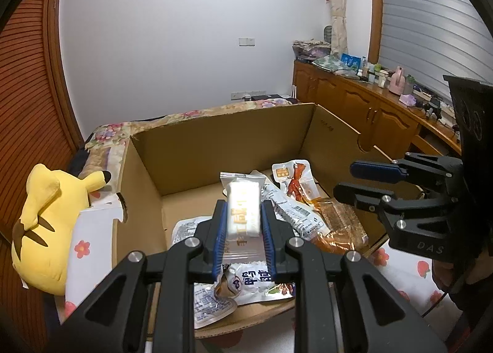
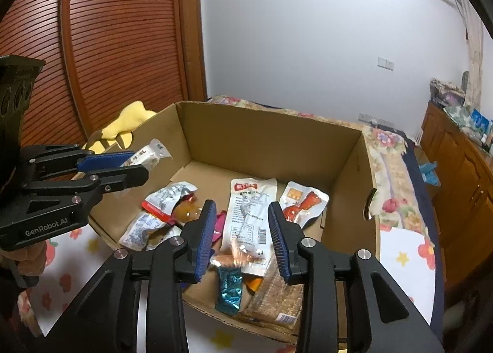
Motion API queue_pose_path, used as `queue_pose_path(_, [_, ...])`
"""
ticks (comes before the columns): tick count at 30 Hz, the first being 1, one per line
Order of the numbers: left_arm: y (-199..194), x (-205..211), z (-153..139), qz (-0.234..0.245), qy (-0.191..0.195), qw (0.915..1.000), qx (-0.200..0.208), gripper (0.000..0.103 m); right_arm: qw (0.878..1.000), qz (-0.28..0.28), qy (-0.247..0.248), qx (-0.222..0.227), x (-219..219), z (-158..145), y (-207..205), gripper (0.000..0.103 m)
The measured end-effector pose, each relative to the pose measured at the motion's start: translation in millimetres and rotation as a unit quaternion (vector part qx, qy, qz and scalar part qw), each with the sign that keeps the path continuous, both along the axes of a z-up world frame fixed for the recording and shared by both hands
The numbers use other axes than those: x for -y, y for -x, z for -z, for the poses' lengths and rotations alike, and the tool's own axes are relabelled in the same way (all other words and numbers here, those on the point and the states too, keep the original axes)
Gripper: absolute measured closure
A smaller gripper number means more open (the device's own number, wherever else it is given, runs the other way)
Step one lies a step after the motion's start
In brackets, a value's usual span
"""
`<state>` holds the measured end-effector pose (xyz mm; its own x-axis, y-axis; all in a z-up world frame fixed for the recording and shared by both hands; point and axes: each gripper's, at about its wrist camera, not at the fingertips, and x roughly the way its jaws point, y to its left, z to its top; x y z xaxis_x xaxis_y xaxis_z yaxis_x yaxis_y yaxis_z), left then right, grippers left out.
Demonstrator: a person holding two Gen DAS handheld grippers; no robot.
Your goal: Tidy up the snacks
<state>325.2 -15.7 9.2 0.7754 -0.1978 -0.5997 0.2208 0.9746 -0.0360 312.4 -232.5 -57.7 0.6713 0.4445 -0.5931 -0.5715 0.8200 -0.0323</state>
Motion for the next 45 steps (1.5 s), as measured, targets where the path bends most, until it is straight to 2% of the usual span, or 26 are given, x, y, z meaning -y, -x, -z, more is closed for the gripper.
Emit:
queue_pose_path(15, [-6.1, 1.7, 4.4, -0.011, -0.003, 0.9999, -0.004, 0.08, 1.0, 0.0, -0.016, 0.001, 7.8, -0.1, 5.7, 0.057])
queue_pose_path(27, [20.3, 0.3, -1.5, -0.018, 0.002, 0.9998, 0.011, 0.079, 1.0, 0.013, -0.027, 0.007, 17.2, -5.5, 23.8, 0.056])
queue_pose_path(33, [45.2, 0.9, -13.8, -0.016, 0.007, 0.9994, 0.029, 0.075, 0.999, 0.017, -0.031, 0.023, 20.5, -16.6, 45.4, 0.054])
queue_pose_path(43, [90.4, -1.0, -38.9, -0.017, 0.009, 0.9976, 0.066, 0.056, 0.997, 0.03, -0.042, 0.051, 27.0, -36.0, 85.0, 0.049])
queue_pose_path(45, [100.4, -2.7, -43.3, -0.02, 0.009, 0.997, 0.074, 0.055, 0.997, 0.033, -0.047, 0.056, 28.5, -38.7, 92.4, 0.047])
